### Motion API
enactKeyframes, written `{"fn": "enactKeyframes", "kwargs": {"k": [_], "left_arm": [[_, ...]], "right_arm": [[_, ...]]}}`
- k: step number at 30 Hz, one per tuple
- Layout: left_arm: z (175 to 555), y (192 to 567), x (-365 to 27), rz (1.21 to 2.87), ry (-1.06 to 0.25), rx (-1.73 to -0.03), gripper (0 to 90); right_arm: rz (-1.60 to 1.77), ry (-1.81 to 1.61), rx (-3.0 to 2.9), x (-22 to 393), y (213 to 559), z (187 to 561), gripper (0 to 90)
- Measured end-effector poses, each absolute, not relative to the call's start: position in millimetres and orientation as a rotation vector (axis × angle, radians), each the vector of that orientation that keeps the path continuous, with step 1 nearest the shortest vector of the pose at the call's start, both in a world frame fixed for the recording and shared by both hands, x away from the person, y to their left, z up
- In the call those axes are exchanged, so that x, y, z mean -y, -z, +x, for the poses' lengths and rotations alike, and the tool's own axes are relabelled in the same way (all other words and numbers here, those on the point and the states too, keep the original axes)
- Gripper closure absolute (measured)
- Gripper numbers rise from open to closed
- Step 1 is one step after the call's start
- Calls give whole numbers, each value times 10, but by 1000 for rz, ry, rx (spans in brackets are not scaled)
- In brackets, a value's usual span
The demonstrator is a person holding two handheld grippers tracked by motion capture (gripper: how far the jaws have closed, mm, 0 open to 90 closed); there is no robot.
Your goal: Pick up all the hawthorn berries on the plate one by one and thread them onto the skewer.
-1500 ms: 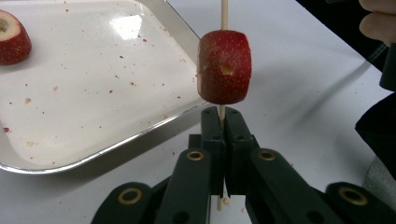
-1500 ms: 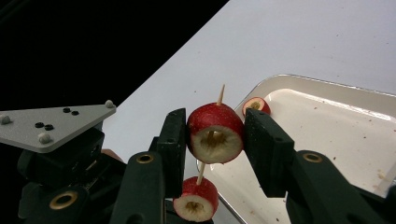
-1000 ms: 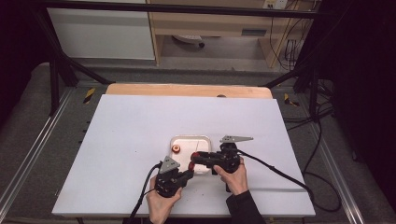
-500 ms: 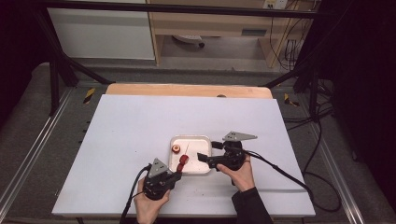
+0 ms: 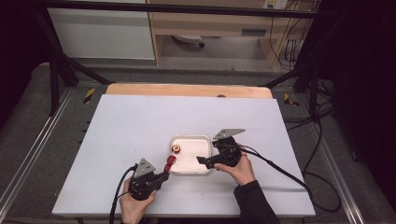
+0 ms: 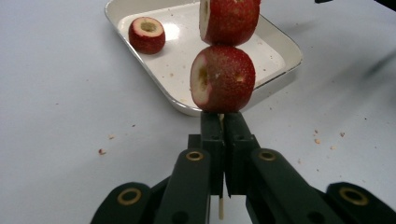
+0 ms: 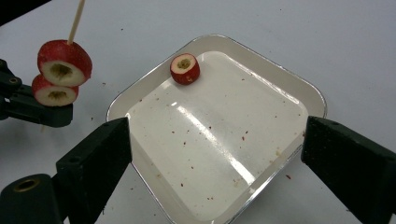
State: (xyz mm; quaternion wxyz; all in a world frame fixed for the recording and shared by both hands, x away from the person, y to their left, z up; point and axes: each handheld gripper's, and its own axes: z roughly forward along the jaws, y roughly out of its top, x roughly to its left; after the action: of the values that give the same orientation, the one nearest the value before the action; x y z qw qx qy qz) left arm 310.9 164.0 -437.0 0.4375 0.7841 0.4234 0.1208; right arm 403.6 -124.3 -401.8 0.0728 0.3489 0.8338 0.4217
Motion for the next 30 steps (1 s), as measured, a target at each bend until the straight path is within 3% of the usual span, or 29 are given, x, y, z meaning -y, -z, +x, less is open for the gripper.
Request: {"fn": "enactKeyframes", "kwargs": {"k": [30], "left_arm": [[3122, 4377, -1855, 1946, -297, -1078, 881]], "right_arm": [[1086, -1071, -2606, 639, 3941, 4393, 113]]}}
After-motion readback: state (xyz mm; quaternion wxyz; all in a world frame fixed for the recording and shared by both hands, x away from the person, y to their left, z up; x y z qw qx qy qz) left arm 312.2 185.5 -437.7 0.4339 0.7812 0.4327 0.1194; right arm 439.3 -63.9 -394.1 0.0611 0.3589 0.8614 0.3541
